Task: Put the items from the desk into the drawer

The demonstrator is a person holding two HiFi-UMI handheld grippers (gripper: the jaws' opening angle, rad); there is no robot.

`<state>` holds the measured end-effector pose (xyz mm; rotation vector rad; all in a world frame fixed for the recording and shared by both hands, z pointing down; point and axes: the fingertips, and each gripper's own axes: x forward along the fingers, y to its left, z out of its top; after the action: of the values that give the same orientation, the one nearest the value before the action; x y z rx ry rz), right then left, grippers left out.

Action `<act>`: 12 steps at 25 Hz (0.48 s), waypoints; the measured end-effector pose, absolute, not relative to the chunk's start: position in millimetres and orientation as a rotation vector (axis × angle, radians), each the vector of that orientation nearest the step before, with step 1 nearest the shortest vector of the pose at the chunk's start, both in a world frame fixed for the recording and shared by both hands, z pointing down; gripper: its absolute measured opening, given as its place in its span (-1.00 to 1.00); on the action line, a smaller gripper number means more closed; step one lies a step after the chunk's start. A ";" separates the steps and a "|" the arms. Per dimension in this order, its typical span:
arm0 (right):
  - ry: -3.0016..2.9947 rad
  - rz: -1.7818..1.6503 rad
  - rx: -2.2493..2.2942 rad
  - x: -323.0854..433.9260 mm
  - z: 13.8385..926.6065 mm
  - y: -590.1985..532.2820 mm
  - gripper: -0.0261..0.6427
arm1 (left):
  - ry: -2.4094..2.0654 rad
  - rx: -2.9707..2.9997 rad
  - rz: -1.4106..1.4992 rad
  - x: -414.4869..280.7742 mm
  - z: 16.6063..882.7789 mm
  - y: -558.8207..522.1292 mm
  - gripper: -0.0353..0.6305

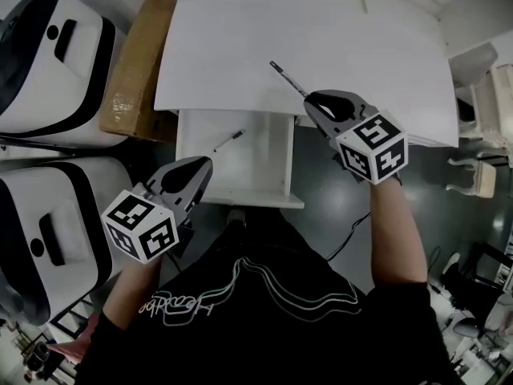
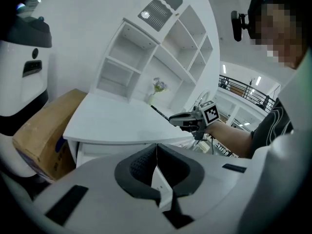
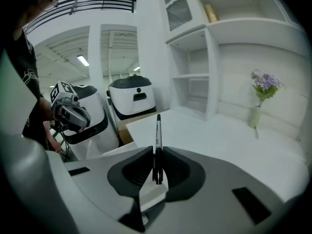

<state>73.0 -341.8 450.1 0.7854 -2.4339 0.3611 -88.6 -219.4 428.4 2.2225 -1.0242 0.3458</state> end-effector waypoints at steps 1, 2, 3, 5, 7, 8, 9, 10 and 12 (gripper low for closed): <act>-2.441 0.341 0.749 56.6 450.6 -330.6 -0.68 | -1.036 2.219 0.344 -97.4 428.8 -211.8 -0.83; -2.443 0.320 0.711 40.6 453.0 -319.4 -0.68 | -1.046 2.215 0.340 -105.9 429.0 -204.4 -0.83; -2.438 0.294 0.668 24.7 457.2 -308.6 -0.68 | -1.055 2.209 0.333 -114.1 428.5 -197.9 -0.83; -2.413 0.241 0.568 -5.6 469.7 -289.6 -0.68 | -1.076 2.198 0.319 -129.3 426.8 -188.7 -0.83; -2.383 0.211 0.467 -32.6 487.0 -272.8 -0.68 | -1.101 2.179 0.307 -143.4 429.0 -180.1 -0.83; -2.371 0.205 0.420 -44.7 496.5 -265.4 -0.68 | -1.114 2.168 0.300 -150.5 431.9 -176.0 -0.83; -2.358 0.203 0.378 -55.5 506.4 -259.0 -0.68 | -1.127 2.156 0.294 -157.3 435.1 -172.9 -0.83; -2.345 0.202 0.340 -64.8 516.6 -253.8 -0.68 | -1.138 2.144 0.287 -163.4 438.2 -171.0 -0.83; -2.310 0.192 0.266 -78.8 539.2 -245.7 -0.68 | -1.157 2.119 0.274 -172.4 443.5 -169.2 -0.83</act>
<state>-78.8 -245.7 539.2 0.2659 -2.3101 0.1918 -172.4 -169.2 443.5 2.1193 -1.1575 0.2742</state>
